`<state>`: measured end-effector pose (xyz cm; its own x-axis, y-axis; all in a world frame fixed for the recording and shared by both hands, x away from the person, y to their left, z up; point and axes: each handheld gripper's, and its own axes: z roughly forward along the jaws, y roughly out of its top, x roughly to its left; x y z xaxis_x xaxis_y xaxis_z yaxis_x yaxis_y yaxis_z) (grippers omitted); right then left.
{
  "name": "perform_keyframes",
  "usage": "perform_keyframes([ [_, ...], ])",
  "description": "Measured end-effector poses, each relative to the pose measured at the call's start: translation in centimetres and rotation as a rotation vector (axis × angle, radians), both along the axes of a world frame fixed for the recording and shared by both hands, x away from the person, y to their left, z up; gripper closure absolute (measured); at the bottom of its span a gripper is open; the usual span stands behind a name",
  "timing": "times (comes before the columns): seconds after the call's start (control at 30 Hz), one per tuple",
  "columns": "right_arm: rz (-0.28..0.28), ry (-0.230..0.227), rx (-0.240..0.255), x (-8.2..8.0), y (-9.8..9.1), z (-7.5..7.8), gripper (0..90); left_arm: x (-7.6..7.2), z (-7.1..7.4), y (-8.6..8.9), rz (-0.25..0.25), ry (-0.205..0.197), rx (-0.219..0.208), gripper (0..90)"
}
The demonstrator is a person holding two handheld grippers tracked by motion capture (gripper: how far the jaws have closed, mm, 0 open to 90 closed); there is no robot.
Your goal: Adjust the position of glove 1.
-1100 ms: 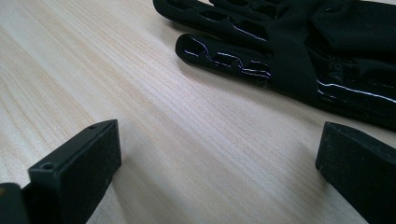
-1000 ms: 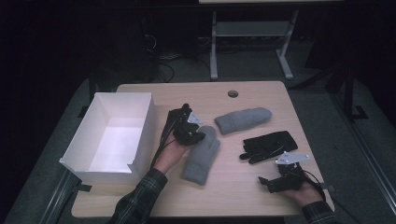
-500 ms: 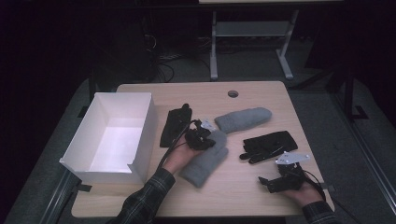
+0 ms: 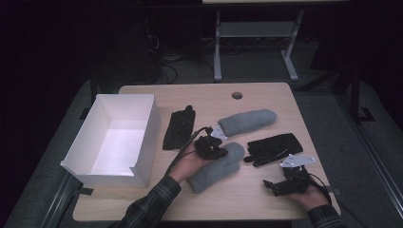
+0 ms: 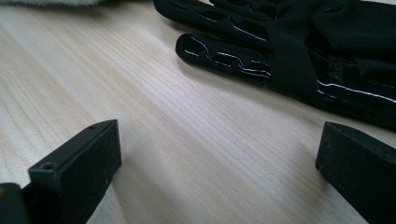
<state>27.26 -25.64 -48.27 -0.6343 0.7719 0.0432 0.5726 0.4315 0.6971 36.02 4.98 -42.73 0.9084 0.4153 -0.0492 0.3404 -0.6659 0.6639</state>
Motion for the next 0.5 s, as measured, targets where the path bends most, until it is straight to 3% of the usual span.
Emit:
perform_keyframes([
  [0.13,0.000,0.001,0.000,0.0,0.0,0.0,0.0,-1.3,0.3,2.4,0.030,0.004,-0.015,89.4],
  [0.2,-0.001,0.001,0.000,0.0,0.0,0.0,0.0,-1.8,-0.1,3.4,0.042,0.037,-0.044,89.4],
  [0.3,0.000,0.001,0.000,0.0,0.0,0.0,0.0,-2.3,-1.5,3.6,0.032,0.047,0.016,89.4],
  [0.37,-0.001,0.001,0.000,0.0,0.0,0.0,0.0,-2.7,-2.2,3.3,0.038,0.061,0.016,89.6],
  [0.5,-0.001,0.001,0.000,0.0,0.0,0.0,0.0,-3.8,-2.0,2.6,0.028,0.046,0.058,89.7],
])
